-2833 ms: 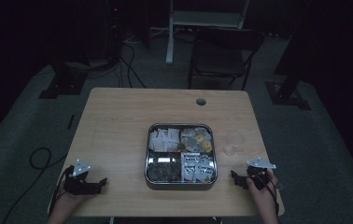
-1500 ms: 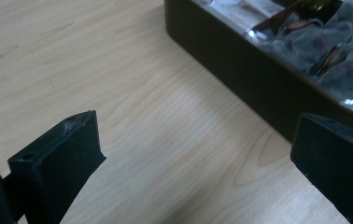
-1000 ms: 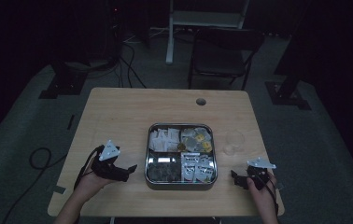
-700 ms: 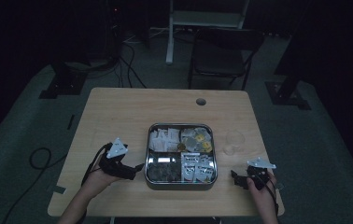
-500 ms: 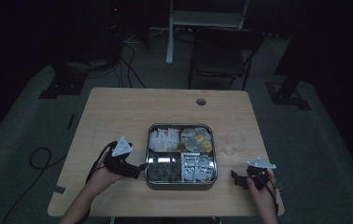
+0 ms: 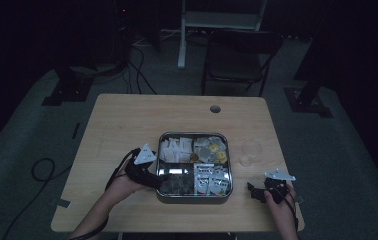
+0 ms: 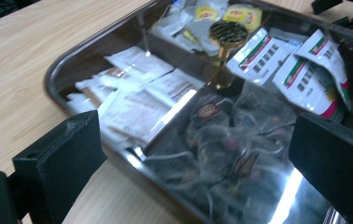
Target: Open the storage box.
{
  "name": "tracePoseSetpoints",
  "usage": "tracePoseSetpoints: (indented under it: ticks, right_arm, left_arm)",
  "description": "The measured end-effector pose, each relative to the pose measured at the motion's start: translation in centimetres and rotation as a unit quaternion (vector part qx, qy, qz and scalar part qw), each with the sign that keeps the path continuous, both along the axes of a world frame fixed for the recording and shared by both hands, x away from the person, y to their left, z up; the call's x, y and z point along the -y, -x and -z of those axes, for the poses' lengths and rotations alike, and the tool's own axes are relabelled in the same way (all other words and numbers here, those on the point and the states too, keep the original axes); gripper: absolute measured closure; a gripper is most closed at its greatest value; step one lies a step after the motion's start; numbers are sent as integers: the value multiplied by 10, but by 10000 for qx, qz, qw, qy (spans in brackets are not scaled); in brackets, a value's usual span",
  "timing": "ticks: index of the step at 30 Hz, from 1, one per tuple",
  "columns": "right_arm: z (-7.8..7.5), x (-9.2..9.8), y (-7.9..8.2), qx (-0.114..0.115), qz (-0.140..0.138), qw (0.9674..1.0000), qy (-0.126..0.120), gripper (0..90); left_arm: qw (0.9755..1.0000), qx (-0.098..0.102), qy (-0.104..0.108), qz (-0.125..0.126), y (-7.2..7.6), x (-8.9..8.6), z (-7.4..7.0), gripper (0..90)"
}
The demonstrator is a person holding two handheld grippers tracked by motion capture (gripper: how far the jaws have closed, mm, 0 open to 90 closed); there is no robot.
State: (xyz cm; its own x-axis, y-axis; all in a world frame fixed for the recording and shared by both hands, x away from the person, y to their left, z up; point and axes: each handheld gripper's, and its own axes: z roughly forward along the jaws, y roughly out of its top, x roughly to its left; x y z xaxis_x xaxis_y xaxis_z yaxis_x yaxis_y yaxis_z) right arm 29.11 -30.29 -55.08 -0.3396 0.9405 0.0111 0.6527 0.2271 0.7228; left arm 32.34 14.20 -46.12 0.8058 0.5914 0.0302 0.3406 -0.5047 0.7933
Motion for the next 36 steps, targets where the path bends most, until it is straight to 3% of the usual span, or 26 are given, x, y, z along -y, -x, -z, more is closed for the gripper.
tracePoseSetpoints:
  ticks: [22, 27, 36]
  right_arm:
    - [0, 0, 0, 1, 0, 10000, 0, 113]
    - [0, 0, 0, 0, -1, 10000, 0, 113]
    - [0, 0, 0, 2, 6, 10000, -5, 113]
  left_arm:
    - [9994, -65, -54, 349, -19, 53, 7, 52]
    - [9992, -63, -66, 381, -23, 62, 9, 124]
    - [9991, -117, -124, 397, -31, 77, 10, 160]
